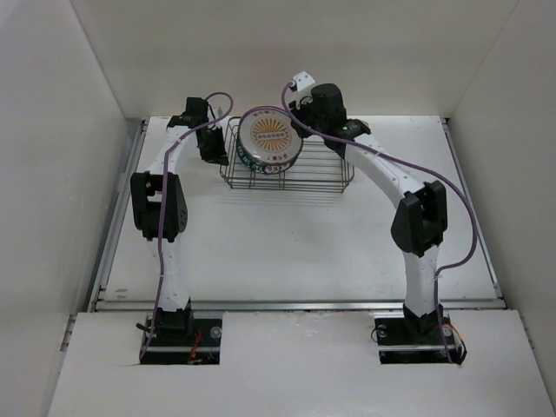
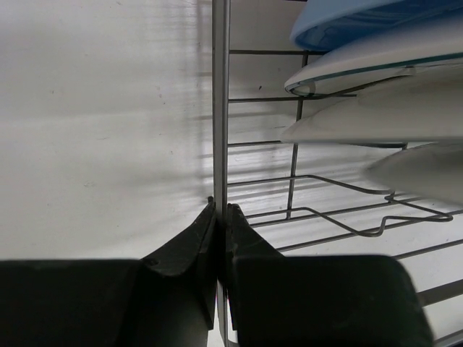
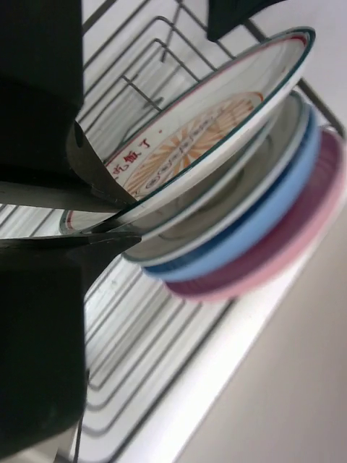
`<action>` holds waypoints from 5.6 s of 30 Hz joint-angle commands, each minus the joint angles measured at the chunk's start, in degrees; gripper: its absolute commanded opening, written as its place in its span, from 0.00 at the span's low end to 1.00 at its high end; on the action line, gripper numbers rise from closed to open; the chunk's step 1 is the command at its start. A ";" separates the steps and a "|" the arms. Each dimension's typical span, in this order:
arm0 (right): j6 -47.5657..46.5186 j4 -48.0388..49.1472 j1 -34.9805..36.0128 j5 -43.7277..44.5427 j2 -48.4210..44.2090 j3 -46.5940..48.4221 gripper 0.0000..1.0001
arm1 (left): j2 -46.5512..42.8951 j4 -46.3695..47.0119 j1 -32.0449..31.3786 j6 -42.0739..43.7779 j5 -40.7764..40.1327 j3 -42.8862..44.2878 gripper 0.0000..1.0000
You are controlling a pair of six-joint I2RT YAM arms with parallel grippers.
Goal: Unload the plates from the dish rack
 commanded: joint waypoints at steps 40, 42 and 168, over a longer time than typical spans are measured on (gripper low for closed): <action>6.54 -7.49 9.06 -13.54 -10.92 -25.31 0.34 | -8.66 2.78 -2.23 7.12 -0.02 1.04 0.34; 6.54 -7.49 9.06 -13.54 -12.33 -25.31 0.47 | -9.98 4.01 -3.55 10.80 -0.02 0.33 0.39; 4.25 -6.17 1.24 -17.84 -22.69 -14.30 0.00 | 6.97 -2.22 -1.01 4.23 -2.84 11.93 0.00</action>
